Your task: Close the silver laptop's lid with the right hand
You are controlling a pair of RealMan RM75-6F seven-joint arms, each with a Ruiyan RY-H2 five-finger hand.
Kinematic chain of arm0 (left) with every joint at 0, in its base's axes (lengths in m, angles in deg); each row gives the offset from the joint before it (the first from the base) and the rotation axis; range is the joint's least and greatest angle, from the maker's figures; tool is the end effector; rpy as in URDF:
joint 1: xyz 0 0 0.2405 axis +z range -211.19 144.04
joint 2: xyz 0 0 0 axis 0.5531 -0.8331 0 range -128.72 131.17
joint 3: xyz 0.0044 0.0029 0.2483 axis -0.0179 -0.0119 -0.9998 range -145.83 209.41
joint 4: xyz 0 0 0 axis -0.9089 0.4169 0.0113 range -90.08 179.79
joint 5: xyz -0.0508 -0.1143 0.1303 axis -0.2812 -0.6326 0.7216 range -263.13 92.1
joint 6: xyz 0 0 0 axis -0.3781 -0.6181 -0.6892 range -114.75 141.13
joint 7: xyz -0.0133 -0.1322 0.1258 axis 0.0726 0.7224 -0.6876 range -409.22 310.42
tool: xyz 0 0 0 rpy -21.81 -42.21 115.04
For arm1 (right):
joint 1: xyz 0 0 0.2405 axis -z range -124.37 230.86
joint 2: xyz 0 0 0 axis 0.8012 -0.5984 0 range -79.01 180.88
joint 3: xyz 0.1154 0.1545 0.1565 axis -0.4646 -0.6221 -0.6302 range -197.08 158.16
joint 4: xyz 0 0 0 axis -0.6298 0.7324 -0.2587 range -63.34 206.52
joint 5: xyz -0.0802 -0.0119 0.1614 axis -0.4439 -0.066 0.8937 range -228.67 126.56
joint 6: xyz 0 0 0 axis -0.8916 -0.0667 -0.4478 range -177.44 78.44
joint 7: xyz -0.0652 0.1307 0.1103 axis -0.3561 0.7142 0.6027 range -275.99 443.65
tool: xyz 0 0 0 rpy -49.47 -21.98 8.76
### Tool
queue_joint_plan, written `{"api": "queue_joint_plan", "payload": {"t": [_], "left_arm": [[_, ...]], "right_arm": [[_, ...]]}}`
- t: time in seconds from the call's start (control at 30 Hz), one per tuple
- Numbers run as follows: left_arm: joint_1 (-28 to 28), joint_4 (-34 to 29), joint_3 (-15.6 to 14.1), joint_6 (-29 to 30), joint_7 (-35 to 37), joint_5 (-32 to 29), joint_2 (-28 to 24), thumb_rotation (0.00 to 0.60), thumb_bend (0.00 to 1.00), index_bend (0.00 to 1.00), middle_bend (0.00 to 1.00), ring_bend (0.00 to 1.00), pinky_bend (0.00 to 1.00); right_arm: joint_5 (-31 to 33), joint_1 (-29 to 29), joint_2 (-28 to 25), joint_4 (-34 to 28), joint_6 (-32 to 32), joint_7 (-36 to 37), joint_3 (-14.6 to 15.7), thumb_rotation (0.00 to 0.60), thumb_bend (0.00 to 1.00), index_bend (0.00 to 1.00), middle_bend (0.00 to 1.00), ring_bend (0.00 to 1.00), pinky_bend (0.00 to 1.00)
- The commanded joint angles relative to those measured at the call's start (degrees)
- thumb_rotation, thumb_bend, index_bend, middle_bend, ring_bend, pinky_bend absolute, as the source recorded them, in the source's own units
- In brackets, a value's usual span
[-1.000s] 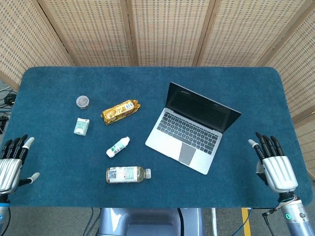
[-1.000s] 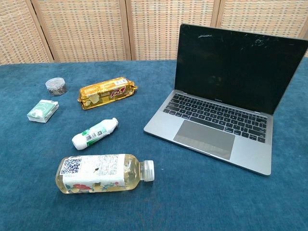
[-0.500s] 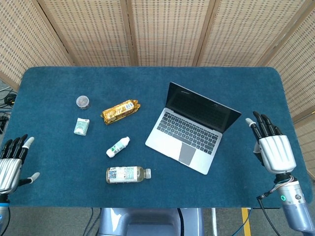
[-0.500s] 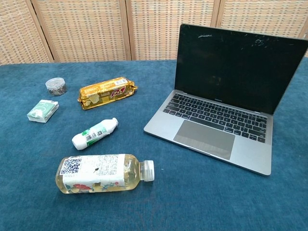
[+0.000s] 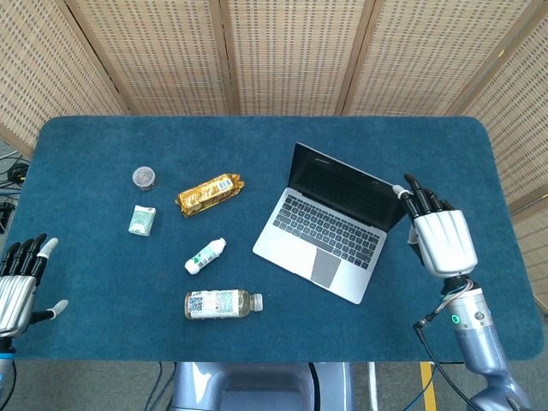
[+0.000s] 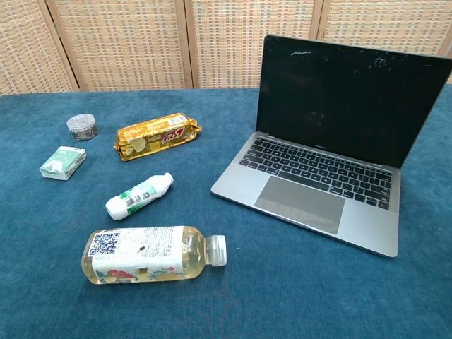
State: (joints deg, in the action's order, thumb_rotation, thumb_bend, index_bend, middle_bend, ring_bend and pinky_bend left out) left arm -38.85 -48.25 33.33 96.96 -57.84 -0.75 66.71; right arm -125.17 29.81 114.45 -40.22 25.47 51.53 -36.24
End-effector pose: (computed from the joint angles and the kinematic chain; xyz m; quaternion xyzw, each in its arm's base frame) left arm -0.2940 0.2144 0.1674 -0.6205 -0.3697 -0.3413 0.6015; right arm -0.1501 -0.3147 0.1805 0.6545 -0.2524 0.4127 0.5810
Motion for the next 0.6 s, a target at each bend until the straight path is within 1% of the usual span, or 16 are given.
{"api": "queue_joint_plan", "payload": {"t": [0.03,0.07,0.13,0.2,0.27,0.3,0.37,0.6], "left_arm": [[-0.01,0.0,0.04,-0.04,0.14,-0.09,-0.05,0.6,0.06,0.0,0.0,0.0,0.0],[-0.02,0.02,0.07,-0.07,0.19,-0.14,-0.07,0.6,0.06,0.0,0.0,0.0,0.0],[-0.03,0.09,0.1,-0.14,0.34,-0.24,-0.11,0.6,0.06,0.0,0.0,0.0,0.0],[-0.05,0.16,0.1,-0.2,0.41,-0.27,-0.11,0.6,0.06,0.0,0.0,0.0,0.0],[-0.11,0.2,0.1,-0.32,0.4,-0.31,-0.09,0.6,0.06,0.0,0.0,0.0,0.0],[-0.13,0.21,0.09,-0.38,0.36,-0.33,-0.08,0.6,0.06,0.0,0.0,0.0,0.0],[-0.16,0.2,0.05,-0.47,0.29,-0.33,-0.06,0.6,0.06,0.0,0.0,0.0,0.0],[-0.12,0.11,-0.05,-0.45,0.2,-0.26,-0.04,0.6,0.06,0.0,0.0,0.0,0.0]], "right_arm": [[2.91,-2.06,1.28,-0.55,-1.6,-3.17,-0.59,0.6,1.0,0.15,0.08,0.23,0.46],[3.4,-2.36,1.51,-0.56,-1.73,-3.74,-0.62,0.6,1.0,0.15,0.07,0.22,0.46],[4.91,-3.31,2.29,-0.32,-1.91,-5.73,-0.67,0.6,1.0,0.15,0.05,0.17,0.45],[5.9,-3.95,2.75,-0.22,-2.04,-7.07,-0.52,0.6,1.0,0.15,0.02,0.07,0.37],[6.44,-4.45,3.0,-0.09,-2.29,-7.56,-0.32,0.6,1.0,0.15,0.0,0.02,0.28],[6.43,-4.64,3.1,0.01,-2.32,-7.69,-0.26,0.6,1.0,0.15,0.0,0.01,0.24],[6.31,-5.02,3.34,0.33,-2.36,-7.89,-0.06,0.6,1.0,0.15,0.0,0.0,0.21],[8.09,-6.92,4.76,1.84,-2.7,-9.7,-0.13,0.6,1.0,0.15,0.0,0.0,0.15]]}}
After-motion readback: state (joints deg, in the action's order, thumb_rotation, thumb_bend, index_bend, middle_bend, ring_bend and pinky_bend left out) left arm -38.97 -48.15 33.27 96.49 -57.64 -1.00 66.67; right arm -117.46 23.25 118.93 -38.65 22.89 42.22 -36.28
